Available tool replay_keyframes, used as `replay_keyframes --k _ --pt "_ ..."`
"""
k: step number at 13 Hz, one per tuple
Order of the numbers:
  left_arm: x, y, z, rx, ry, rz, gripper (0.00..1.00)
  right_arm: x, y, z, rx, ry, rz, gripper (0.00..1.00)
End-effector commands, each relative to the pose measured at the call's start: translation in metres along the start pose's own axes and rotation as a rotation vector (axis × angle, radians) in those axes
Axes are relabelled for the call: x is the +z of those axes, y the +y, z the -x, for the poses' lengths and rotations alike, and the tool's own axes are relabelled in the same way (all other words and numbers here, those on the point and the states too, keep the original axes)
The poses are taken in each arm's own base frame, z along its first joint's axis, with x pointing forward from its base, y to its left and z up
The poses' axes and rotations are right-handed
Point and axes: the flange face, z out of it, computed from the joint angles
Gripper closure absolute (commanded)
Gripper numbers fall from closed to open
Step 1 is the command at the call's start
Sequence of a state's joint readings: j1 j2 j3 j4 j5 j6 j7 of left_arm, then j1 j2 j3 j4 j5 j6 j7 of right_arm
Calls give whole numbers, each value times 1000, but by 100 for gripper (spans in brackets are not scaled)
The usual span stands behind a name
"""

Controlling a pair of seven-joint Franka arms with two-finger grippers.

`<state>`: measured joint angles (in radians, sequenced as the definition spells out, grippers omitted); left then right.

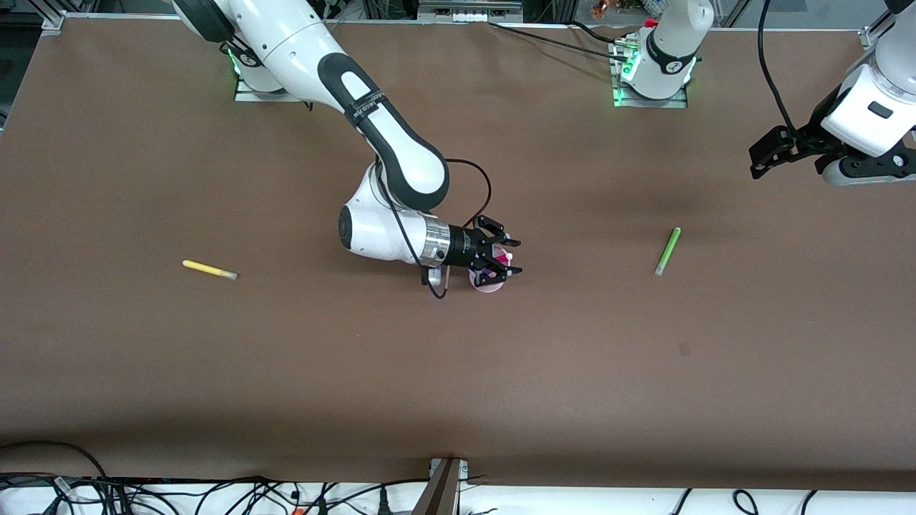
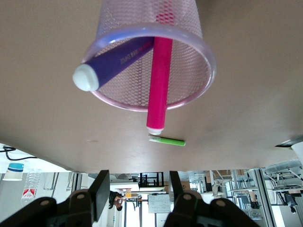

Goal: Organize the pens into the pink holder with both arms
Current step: 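Open the right gripper and pull it away from the cup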

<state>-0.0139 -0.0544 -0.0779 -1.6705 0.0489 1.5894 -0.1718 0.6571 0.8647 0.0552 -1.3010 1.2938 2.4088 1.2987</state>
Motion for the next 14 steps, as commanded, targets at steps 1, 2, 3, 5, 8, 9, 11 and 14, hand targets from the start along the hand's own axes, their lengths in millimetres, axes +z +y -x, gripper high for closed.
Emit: replay_keyframes --k 1,2,3,5,8,9,11,14 --pt "-3 -1 2 -11 -15 10 0 -19 -14 20 -35 -34 -28 18" --pt "-3 -1 2 -11 -16 11 0 -29 -19 24 -83 -2 -22 14" --pt "-3 -1 2 -11 -16 11 0 -45 -27 24 -132 38 -6 6" --pt "-3 -1 2 -11 -16 11 0 -83 -46 26 -164 53 5 1" --pt "-3 0 3 -11 -18 14 0 -140 -62 42 -307 129 36 1" --pt "-3 1 3 -10 -17 14 0 -152 -62 48 -362 164 58 1" --pt "-3 2 2 -8 -13 16 0 -186 -61 67 -510 252 99 0" --pt "-3 2 2 -8 -12 16 0 -263 -56 70 -753 325 249 0"
